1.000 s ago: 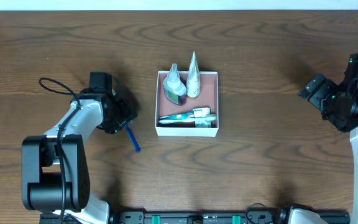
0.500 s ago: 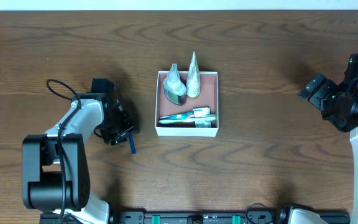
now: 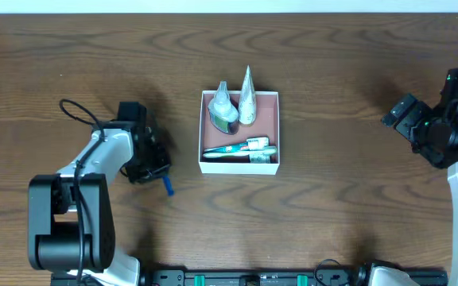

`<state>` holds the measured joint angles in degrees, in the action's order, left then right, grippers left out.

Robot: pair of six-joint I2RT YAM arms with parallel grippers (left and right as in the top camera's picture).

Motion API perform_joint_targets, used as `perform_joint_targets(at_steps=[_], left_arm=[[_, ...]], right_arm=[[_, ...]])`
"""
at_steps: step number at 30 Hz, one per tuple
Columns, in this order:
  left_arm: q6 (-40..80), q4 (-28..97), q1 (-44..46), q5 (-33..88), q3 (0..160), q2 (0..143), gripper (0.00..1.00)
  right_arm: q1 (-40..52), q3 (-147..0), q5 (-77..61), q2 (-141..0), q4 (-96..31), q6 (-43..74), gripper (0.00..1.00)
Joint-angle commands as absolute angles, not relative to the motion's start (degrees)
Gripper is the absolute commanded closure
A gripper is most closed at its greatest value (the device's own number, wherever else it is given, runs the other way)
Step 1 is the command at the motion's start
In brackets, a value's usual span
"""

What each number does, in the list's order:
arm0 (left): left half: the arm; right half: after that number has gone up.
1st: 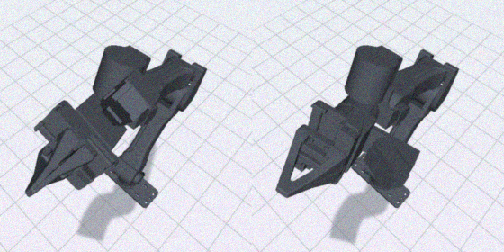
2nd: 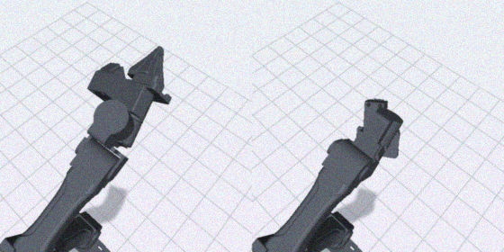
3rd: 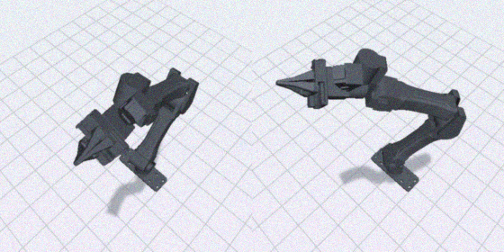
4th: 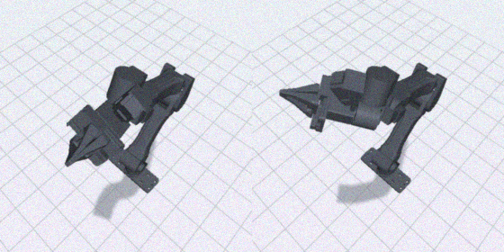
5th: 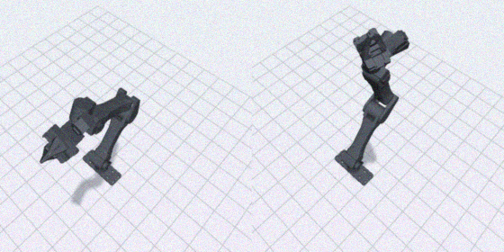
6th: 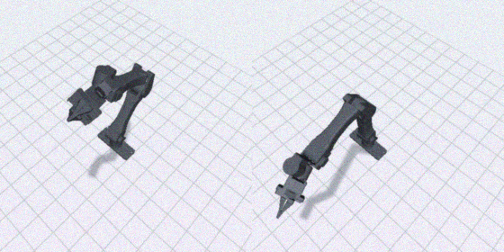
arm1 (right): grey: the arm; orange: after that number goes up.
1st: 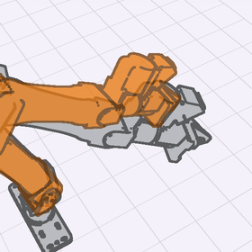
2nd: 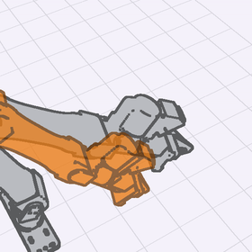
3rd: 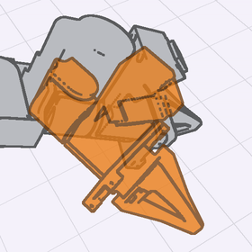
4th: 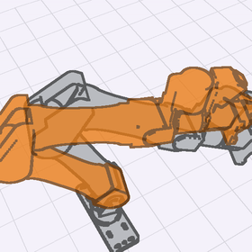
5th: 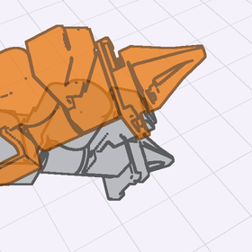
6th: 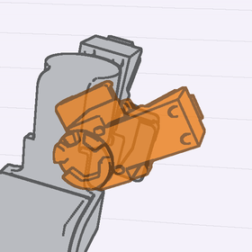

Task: Pack container
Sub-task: 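Carry the razor into the box and release it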

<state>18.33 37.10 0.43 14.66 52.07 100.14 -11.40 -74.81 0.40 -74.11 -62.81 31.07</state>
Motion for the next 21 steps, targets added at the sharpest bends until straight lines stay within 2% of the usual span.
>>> perform_joint_targets(at_steps=[1,9,16,21], left_arm=[[13.6,33.3,0.4,5.7,47.5,107.4,0.91],[10.5,38.5,0.4,5.7,53.0,101.8,0.92],[6.6,46.0,1.4,5.8,60.6,86.3,0.93],[1.7,44.6,6.8,6.0,62.0,73.6,0.94]], right_arm=[[-11.7,-74.9,0.4,-74.1,-62.8,31.2,0.01],[-11.7,-74.9,0.4,-74.1,-62.8,31.2,0.01],[-11.7,-74.9,0.4,-74.1,-62.8,31.2,0.01],[-11.7,-74.9,0.4,-74.1,-62.8,31.2,0.01]])
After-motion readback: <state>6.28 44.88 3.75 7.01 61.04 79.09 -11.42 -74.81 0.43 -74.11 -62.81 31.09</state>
